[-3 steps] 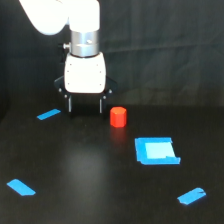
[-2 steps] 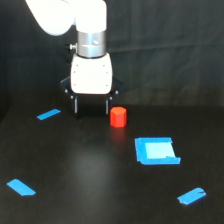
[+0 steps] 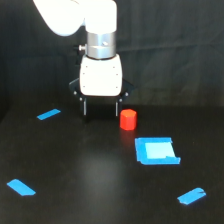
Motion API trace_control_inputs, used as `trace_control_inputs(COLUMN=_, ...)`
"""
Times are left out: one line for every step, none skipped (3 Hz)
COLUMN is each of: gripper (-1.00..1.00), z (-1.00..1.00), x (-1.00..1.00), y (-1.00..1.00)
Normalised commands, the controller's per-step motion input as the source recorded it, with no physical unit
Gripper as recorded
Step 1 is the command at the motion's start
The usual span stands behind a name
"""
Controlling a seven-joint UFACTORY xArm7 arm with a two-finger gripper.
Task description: Pick up the red object from the table
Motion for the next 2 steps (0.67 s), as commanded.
trace_control_inputs(gripper=1.0, z=0.3, x=0.67, y=-0.36)
trace_control_inputs(gripper=1.0, z=0.36, x=0.59, y=-0.41)
